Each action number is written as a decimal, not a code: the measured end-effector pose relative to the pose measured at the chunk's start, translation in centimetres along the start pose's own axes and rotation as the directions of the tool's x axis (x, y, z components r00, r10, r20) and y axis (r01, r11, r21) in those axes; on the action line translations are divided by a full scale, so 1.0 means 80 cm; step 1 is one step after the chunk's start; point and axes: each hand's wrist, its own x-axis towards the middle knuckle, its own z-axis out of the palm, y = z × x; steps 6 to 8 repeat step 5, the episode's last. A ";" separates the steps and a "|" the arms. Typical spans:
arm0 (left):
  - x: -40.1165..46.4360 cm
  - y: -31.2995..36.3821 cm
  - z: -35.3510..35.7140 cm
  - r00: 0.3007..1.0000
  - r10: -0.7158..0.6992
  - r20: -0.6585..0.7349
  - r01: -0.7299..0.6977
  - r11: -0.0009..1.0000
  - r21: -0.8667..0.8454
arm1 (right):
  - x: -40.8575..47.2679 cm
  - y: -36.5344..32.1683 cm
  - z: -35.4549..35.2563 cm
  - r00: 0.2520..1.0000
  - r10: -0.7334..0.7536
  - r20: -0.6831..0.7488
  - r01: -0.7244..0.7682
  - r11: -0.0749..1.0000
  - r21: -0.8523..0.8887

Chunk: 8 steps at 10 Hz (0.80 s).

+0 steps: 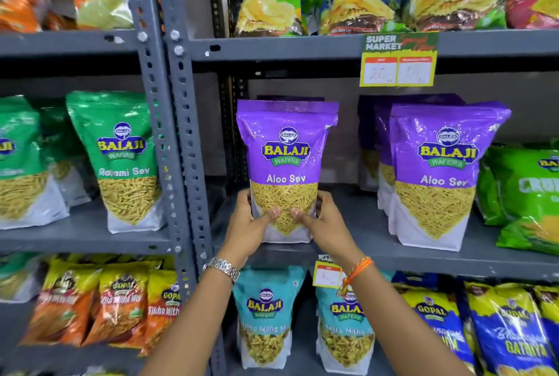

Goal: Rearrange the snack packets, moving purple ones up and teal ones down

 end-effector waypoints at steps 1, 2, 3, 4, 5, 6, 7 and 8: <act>-0.003 0.000 -0.005 1.000 0.015 -0.003 -0.015 1.000 0.001 | 0.003 -0.003 0.007 1.000 0.005 0.012 -0.005 1.000 -0.018; -0.003 -0.003 -0.005 1.000 0.030 -0.002 -0.030 0.999 0.027 | 0.002 -0.005 0.010 1.000 0.014 0.015 -0.014 0.999 -0.041; -0.005 -0.002 -0.005 0.999 0.042 0.000 -0.042 0.996 0.078 | 0.000 -0.005 0.009 1.000 0.027 0.016 -0.026 0.998 -0.059; -0.001 -0.007 -0.007 1.000 0.027 0.006 -0.028 0.994 0.104 | 0.001 -0.004 0.011 0.999 0.039 0.021 -0.038 0.997 -0.068; -0.006 -0.001 -0.001 0.998 0.058 -0.019 -0.055 0.989 0.136 | 0.001 -0.007 0.008 0.999 0.050 0.022 -0.047 0.995 -0.093; -0.006 -0.001 -0.001 0.998 0.058 -0.019 -0.055 0.989 0.136 | 0.001 -0.007 0.008 0.999 0.050 0.022 -0.047 0.995 -0.093; -0.006 -0.001 -0.001 0.998 0.058 -0.019 -0.055 0.989 0.136 | 0.001 -0.007 0.008 0.999 0.050 0.022 -0.047 0.995 -0.093; -0.006 -0.001 -0.001 0.998 0.058 -0.019 -0.055 0.989 0.136 | 0.001 -0.007 0.008 0.999 0.050 0.022 -0.047 0.995 -0.093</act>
